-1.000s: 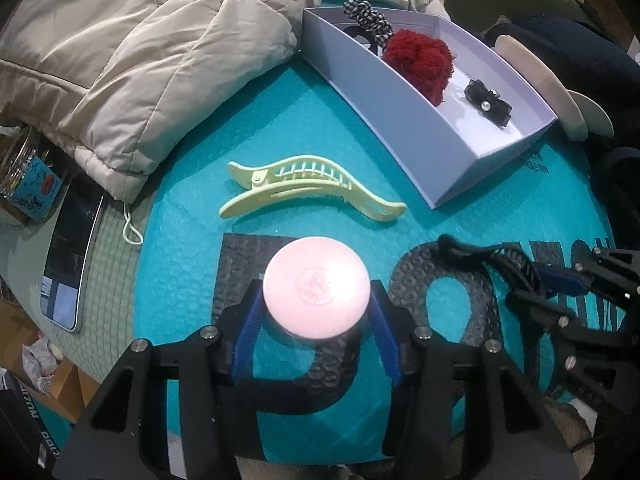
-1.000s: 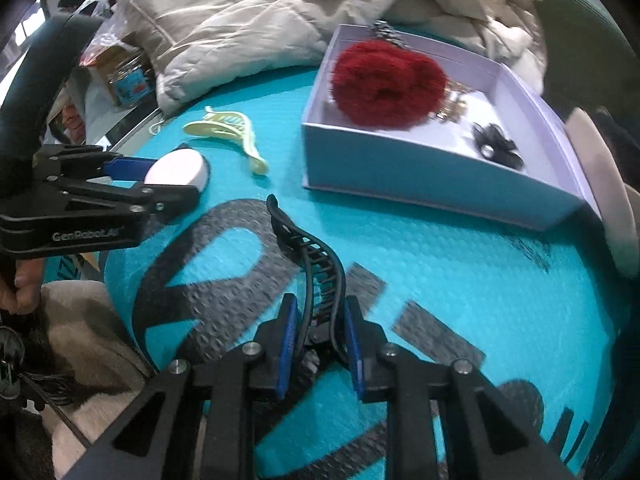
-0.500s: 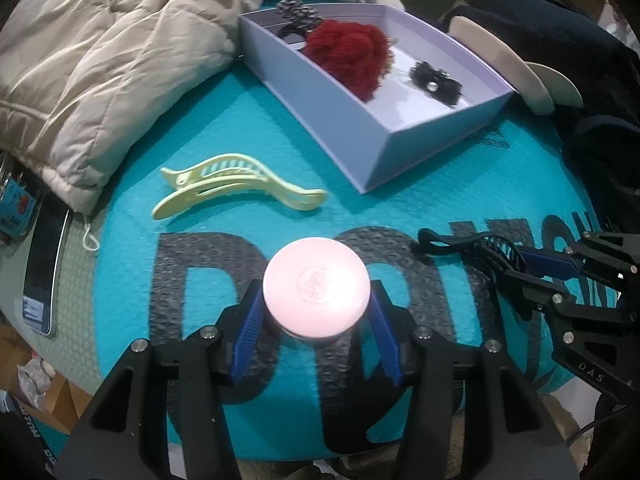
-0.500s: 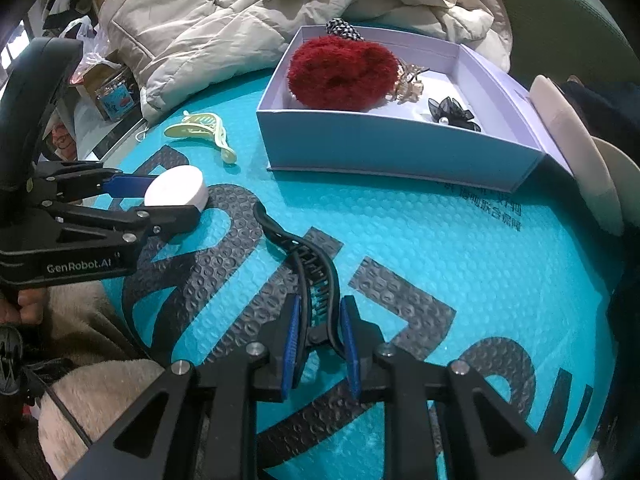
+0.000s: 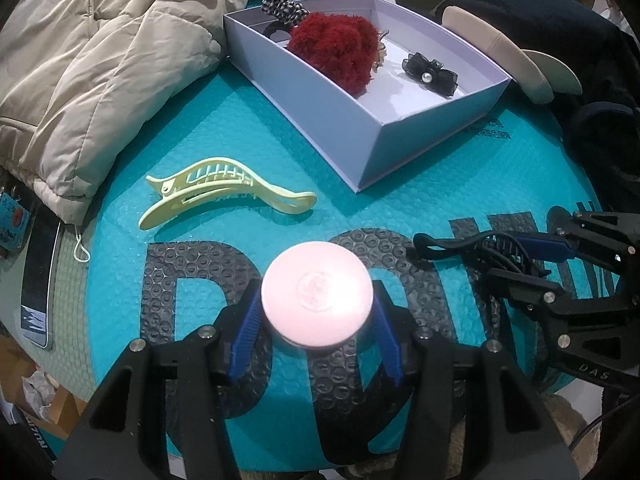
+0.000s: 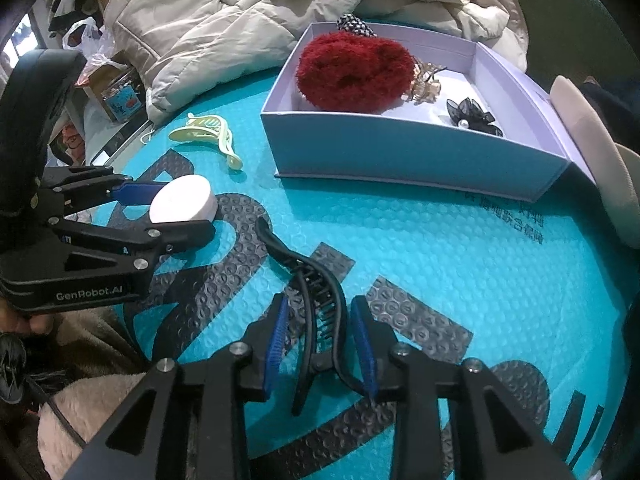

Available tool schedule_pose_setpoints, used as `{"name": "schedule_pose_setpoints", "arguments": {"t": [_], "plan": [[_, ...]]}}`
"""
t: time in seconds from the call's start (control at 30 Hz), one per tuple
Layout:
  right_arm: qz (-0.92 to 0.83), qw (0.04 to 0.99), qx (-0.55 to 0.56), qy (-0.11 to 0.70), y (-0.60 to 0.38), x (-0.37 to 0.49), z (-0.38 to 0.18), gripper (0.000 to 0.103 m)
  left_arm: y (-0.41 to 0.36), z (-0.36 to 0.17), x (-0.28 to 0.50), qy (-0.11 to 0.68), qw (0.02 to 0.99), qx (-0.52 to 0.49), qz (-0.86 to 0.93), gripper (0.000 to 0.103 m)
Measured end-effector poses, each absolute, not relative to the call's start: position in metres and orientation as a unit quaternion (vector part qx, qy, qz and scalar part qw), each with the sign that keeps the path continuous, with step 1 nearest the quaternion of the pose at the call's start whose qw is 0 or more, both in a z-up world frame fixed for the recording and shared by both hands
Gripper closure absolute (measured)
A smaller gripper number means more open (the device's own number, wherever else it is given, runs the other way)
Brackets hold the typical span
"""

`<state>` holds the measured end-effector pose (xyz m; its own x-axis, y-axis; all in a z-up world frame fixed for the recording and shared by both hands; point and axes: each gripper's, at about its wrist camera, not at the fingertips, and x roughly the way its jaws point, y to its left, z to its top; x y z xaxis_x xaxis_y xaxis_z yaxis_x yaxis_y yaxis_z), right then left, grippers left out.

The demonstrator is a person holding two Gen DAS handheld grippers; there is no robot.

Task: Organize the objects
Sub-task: 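Lift and carry pink compact with left while right carries comb clip to box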

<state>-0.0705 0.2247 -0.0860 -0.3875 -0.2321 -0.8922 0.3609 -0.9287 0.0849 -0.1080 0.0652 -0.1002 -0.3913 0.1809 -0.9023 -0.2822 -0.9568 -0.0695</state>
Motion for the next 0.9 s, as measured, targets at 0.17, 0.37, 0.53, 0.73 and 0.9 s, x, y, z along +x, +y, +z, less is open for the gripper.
{"name": "schedule_pose_setpoints", "arguments": {"t": [0.17,0.37,0.53,0.73,0.9], "plan": [[-0.833,0.174,0.521,0.064,0.227,-0.070,-0.089,0.084,0.065,-0.102,-0.108,0.050,0.136,-0.532,0.834,0.054],[-0.841,0.166,0.512,0.063,0.228,-0.066,-0.082,0.084,0.065,-0.097,-0.107,0.049,0.135,-0.528,0.837,0.054],[-0.846,0.163,0.504,0.064,0.228,-0.062,-0.073,0.084,0.065,-0.088,-0.106,0.045,0.133,-0.528,0.838,0.054],[-0.854,0.161,0.490,0.062,0.231,-0.057,-0.057,0.084,0.068,-0.064,-0.104,0.058,0.130,-0.509,0.849,0.054],[-0.864,0.157,0.474,0.057,0.237,-0.051,-0.038,0.084,0.075,-0.040,-0.102,0.065,0.134,-0.492,0.858,0.054]]}}
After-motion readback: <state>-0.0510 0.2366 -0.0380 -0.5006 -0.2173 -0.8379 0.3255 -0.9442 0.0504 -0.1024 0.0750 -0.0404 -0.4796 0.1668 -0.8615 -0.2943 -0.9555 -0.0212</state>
